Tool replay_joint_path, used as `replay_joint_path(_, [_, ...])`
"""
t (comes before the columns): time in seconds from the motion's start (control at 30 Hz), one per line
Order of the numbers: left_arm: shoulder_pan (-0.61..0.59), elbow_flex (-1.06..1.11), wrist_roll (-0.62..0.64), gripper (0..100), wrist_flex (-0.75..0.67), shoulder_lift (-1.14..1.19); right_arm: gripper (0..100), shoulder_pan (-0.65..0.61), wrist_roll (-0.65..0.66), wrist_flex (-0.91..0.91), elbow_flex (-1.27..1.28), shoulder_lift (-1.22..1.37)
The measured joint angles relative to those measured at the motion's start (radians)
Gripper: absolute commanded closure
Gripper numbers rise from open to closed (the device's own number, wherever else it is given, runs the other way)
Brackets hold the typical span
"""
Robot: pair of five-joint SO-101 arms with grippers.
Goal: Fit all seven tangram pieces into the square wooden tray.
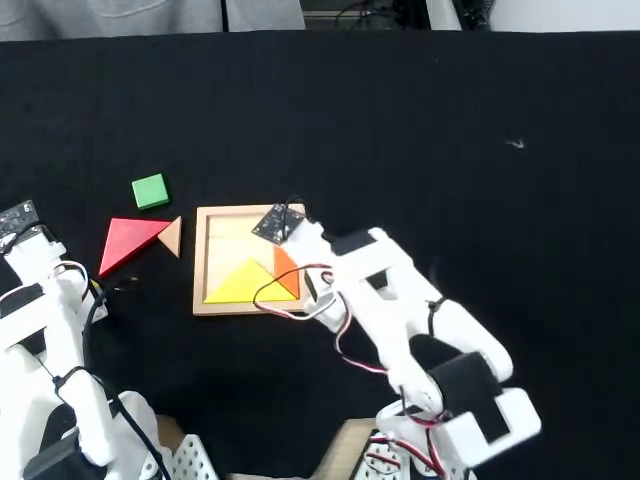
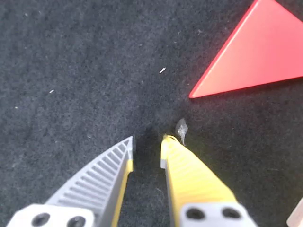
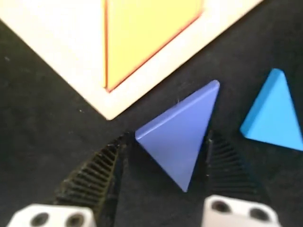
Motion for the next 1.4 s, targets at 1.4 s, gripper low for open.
replay_joint_path(1.4, [0.000,0.009,0.000,89,0.000,0.000,96.3,0.052,-0.669,0.196,-0.577,0.081])
